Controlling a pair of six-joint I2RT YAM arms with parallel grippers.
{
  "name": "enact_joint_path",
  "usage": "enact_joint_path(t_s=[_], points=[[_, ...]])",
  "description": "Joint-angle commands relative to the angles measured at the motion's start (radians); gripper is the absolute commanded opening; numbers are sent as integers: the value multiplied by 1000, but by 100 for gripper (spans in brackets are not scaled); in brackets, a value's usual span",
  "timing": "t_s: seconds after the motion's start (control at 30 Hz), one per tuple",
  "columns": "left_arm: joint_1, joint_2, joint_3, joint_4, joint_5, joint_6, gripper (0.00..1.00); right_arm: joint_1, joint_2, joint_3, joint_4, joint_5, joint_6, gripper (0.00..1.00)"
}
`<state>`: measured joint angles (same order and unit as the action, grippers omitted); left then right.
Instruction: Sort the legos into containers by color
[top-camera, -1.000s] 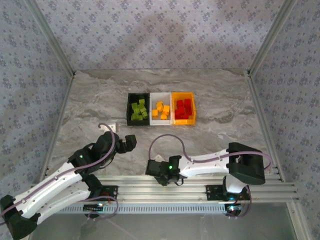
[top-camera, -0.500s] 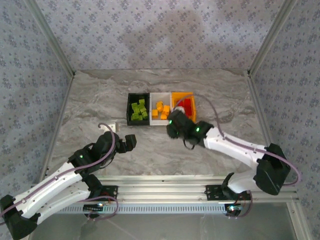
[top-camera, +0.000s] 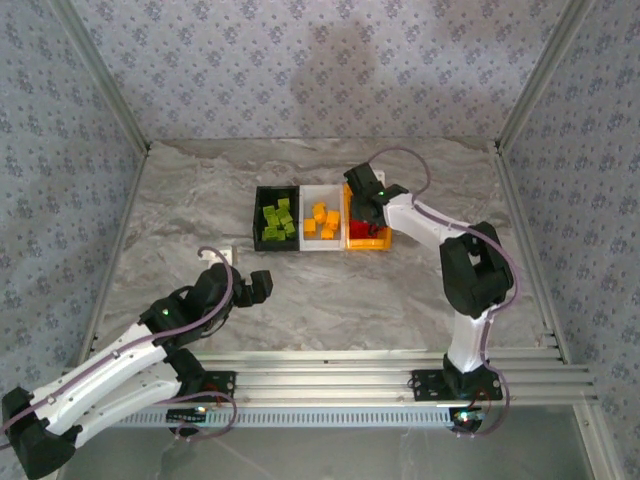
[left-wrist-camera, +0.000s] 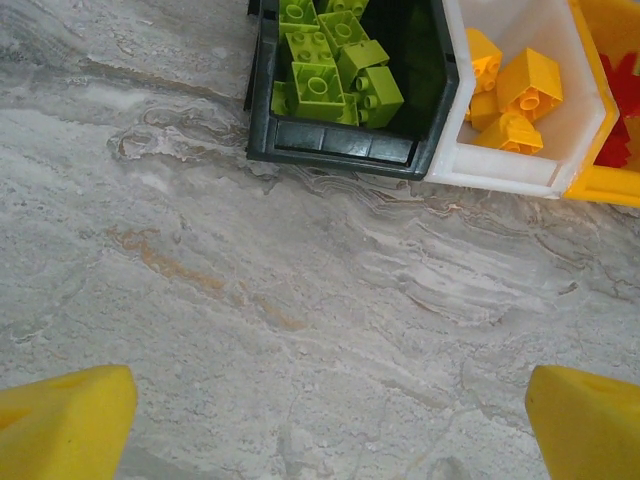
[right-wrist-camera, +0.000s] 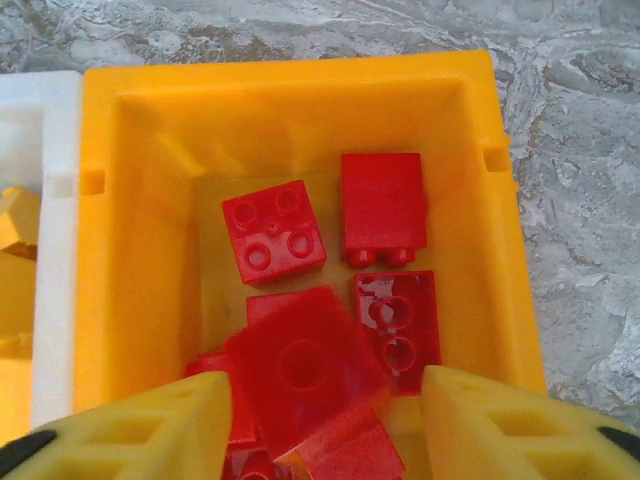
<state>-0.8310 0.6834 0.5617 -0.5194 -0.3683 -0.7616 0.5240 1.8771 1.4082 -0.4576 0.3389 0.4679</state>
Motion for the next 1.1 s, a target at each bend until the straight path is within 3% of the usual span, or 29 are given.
enact_joint_path(t_s=[0.0,0.13,0.37,0.5,0.6,0.73,0.87,1.07], points=[[3,2,8,29,-24,-3,100,13,-21,34,-30,52,-15,74],[3,2,36,25,-46,26,100,37,-171,-44,39,88,-19,82],[3,8,41,153,-191,101,100,140,-554,-358,217,203,-30,85],[37,53,38,303,-296,210,99,213,-721,-509,249,341,-13,100],[134,122,45,427,-333,303,100,226,-815,-606,251,414,59,100],[281,265,48,610,-368,462,100,201,-900,-663,248,365,45,100],[442,442,76,672,-362,597,100,135,-949,-687,228,342,34,100],[650,585,-17,832,-209,666,100,69,-1002,-774,319,239,-83,100]])
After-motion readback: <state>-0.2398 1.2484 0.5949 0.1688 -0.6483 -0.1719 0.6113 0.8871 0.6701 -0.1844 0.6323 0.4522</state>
